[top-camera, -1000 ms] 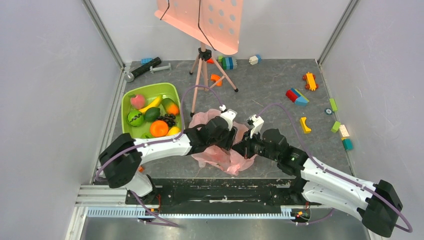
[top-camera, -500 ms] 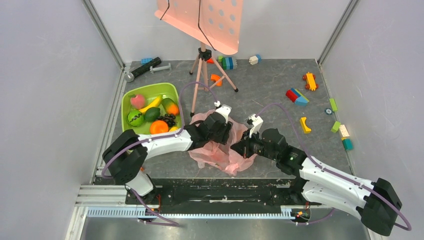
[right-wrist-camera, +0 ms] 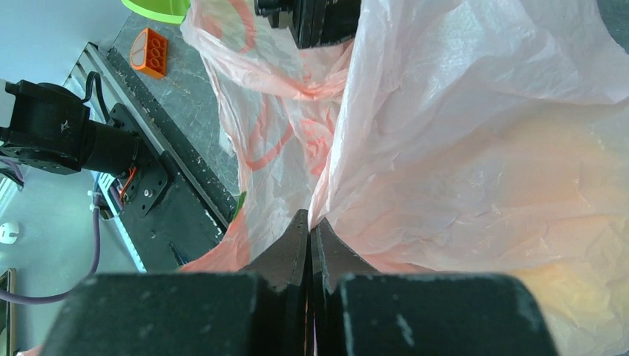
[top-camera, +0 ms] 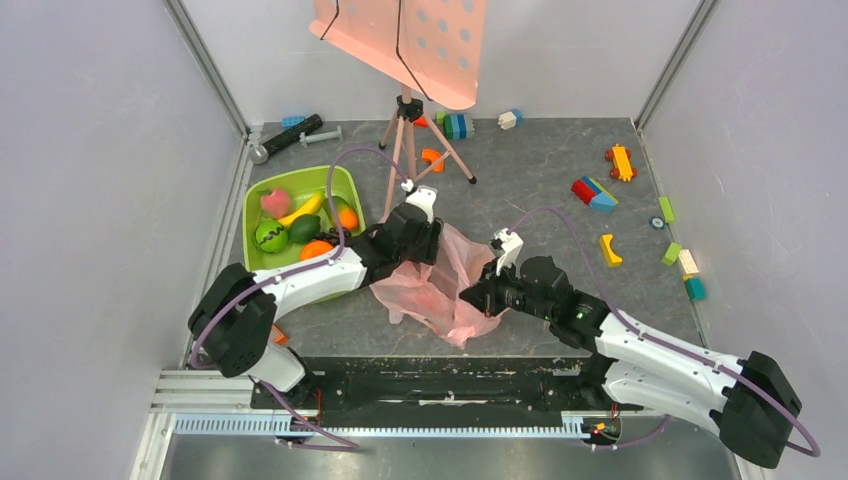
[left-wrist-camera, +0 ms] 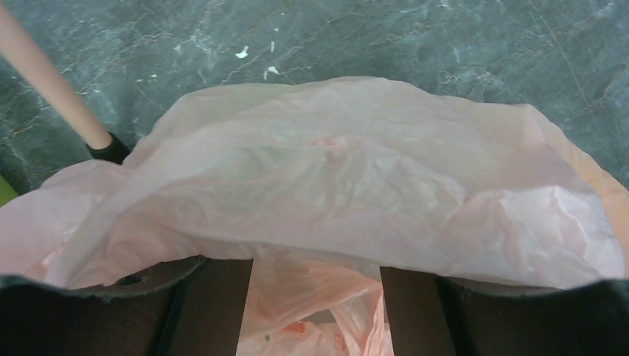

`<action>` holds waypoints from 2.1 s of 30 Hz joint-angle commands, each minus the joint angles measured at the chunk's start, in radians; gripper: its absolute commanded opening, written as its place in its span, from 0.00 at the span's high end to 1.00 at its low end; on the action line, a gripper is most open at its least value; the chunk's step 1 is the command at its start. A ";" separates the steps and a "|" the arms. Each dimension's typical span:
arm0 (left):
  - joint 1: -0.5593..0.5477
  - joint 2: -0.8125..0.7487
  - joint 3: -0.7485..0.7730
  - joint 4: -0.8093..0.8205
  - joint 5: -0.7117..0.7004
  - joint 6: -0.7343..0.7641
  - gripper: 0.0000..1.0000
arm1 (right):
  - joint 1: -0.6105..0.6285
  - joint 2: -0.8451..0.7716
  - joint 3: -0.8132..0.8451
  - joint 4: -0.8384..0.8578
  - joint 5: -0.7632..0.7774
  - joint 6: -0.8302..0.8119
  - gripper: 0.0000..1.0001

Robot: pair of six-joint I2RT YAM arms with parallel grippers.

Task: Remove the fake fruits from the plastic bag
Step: Adjust the plastic bag at the center of the board.

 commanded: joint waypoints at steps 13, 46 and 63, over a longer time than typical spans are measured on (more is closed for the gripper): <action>0.096 -0.053 0.045 0.003 0.006 0.091 0.33 | 0.003 0.021 0.011 0.044 -0.021 0.000 0.90; -0.093 -0.527 -0.086 -0.260 0.345 -0.036 0.44 | 0.004 0.056 0.168 -0.082 0.155 -0.114 0.96; -0.191 -0.718 -0.337 -0.215 0.054 -0.294 0.47 | 0.004 0.066 0.162 -0.067 0.138 -0.108 0.97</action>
